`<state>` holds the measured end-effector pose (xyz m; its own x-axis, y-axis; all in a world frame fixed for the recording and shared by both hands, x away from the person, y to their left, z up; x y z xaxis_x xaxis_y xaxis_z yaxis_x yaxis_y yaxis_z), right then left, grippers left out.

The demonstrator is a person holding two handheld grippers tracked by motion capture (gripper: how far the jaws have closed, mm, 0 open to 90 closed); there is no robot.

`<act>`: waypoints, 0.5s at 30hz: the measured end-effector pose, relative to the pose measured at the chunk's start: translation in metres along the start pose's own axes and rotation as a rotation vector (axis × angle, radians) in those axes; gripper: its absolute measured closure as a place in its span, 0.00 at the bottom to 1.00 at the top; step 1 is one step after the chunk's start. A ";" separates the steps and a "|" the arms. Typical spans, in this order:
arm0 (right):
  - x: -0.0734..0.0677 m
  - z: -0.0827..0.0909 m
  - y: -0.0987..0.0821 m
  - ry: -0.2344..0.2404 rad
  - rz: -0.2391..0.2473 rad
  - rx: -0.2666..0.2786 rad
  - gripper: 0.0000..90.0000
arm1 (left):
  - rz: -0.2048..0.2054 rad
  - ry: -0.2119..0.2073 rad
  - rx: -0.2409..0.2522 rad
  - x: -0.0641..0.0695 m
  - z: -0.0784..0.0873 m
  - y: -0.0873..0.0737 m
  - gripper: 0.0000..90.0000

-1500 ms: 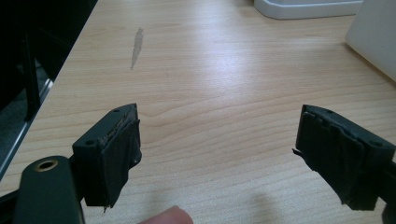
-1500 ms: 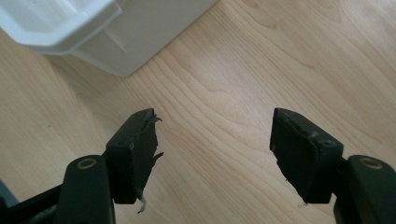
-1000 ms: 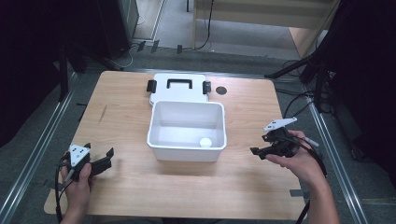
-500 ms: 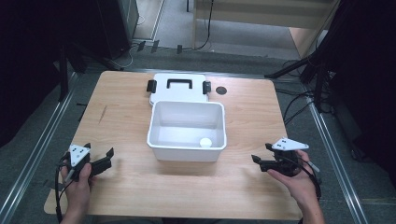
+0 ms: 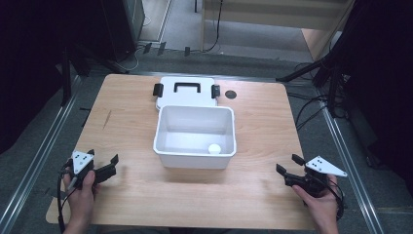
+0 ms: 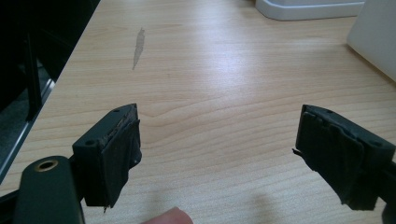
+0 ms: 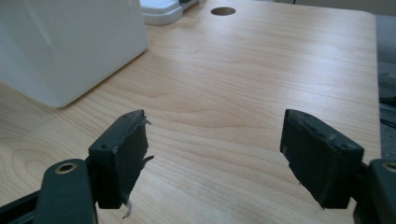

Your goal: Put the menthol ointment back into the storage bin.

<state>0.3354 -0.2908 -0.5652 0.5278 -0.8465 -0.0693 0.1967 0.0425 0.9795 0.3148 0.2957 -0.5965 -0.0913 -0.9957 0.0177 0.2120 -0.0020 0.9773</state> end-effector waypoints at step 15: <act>0.016 0.023 -0.011 -0.149 -0.101 0.084 0.17 | 0.001 -0.008 -0.010 0.000 0.000 0.000 0.16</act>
<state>0.3225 -0.3169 -0.5725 0.3795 -0.9137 -0.1450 0.1698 -0.0853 0.9818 0.3145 0.2957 -0.5969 -0.0989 -0.9949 0.0202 0.2218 -0.0023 0.9751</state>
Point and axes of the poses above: each handheld gripper's, and its own axes: z roughly backward along the jaws, y roughly out of its top, x roughly to its right, the point moved 10 cm from there along -z, roughly forward along the jaws, and after that the axes turned 15 degrees about x, right-handed, at the moved point
